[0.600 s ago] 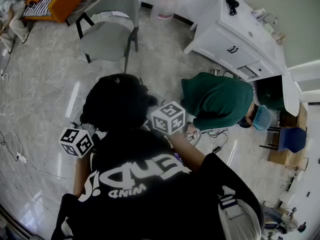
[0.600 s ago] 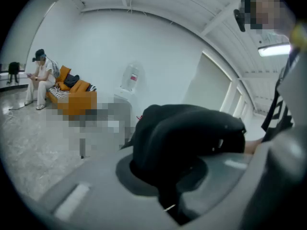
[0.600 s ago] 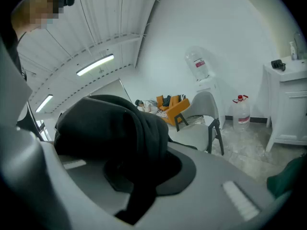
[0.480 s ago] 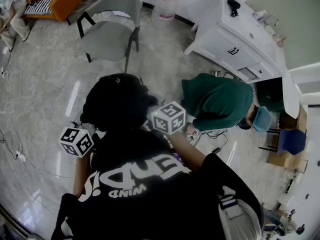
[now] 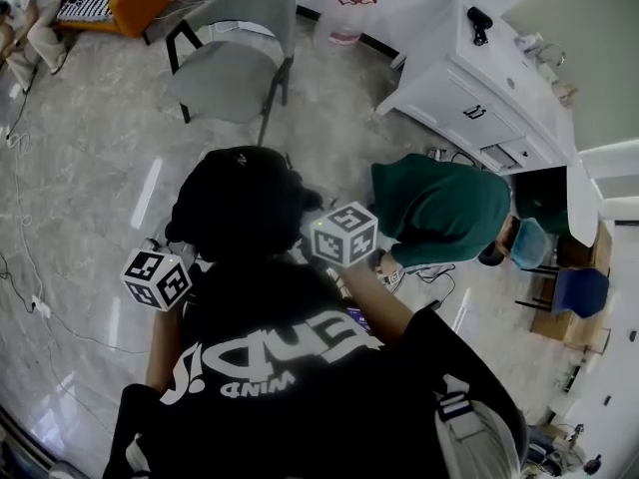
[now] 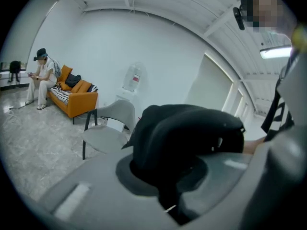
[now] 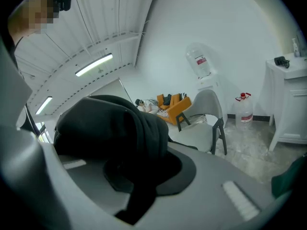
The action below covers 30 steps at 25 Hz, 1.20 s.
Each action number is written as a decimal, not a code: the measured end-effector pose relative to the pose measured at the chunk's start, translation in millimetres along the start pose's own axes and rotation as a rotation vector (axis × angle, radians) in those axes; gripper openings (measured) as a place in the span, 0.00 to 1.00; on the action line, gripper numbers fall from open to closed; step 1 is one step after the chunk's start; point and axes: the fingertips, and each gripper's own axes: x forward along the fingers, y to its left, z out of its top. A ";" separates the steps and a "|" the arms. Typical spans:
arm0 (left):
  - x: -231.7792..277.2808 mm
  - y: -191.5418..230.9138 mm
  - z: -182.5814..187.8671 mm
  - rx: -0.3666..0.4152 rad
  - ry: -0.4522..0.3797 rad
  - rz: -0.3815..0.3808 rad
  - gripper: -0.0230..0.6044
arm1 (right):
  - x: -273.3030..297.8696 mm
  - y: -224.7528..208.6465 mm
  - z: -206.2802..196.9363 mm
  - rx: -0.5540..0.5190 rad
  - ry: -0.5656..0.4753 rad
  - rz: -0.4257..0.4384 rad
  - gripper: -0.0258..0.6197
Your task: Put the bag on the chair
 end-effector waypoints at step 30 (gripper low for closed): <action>22.8 146.3 85.1 -0.006 -0.043 -0.033 0.09 | 149.4 -11.1 75.1 0.003 -0.033 -0.025 0.09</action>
